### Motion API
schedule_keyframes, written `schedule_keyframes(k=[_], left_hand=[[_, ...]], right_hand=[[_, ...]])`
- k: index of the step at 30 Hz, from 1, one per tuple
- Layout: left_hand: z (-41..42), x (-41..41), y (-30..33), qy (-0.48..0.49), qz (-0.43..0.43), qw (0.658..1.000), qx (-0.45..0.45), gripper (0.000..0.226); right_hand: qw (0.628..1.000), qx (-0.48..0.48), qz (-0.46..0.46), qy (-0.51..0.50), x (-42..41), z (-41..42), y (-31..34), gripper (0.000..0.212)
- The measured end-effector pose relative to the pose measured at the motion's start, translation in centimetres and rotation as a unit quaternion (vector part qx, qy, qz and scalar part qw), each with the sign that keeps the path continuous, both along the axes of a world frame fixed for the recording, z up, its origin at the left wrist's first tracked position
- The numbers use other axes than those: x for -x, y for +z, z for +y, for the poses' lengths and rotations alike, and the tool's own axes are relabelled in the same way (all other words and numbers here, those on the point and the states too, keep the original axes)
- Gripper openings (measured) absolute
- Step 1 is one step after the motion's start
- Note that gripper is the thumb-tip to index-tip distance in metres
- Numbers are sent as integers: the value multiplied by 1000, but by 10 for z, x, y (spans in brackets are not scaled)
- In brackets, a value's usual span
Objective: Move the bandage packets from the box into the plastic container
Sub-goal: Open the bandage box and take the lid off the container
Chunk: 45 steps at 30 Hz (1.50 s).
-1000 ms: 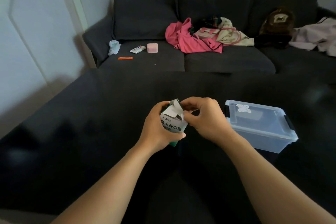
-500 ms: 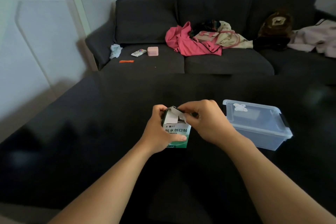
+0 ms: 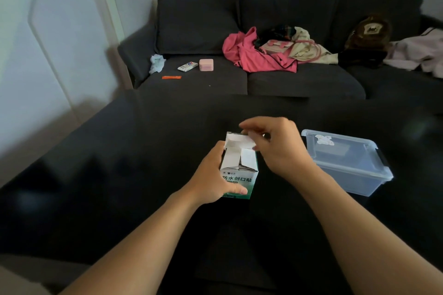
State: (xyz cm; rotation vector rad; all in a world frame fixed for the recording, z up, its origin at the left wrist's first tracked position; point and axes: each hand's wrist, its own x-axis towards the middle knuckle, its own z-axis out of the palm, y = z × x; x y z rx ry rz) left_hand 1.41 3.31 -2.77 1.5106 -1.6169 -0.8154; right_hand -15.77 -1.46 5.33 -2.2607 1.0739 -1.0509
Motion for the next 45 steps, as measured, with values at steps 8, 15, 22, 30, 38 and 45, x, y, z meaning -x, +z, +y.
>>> schedule_keyframes(k=[8,15,22,30,38,45], left_hand=[[8,3,20,45,173,975,-132,48],[7,17,17,63,183,978,-80,44],[6,36,20,239,266,932,-51,40],[3,33,39,342,294,889,78,66],[23,114,37,3,-116,971,210,33],[-27,145,23,178,-130,967,-128,60]], right_hand=[[974,-187,-119,45,2,-9,-24,59],[969,-234,-16,-84,1,-3,-30,91],[917,-368,-126,-87,-5,-9,-34,30],[962,-79,-24,-259,60,-25,1,42],[859,-273,24,-432,154,-43,-39,52],[907,-263,14,-330,160,-29,-40,33]])
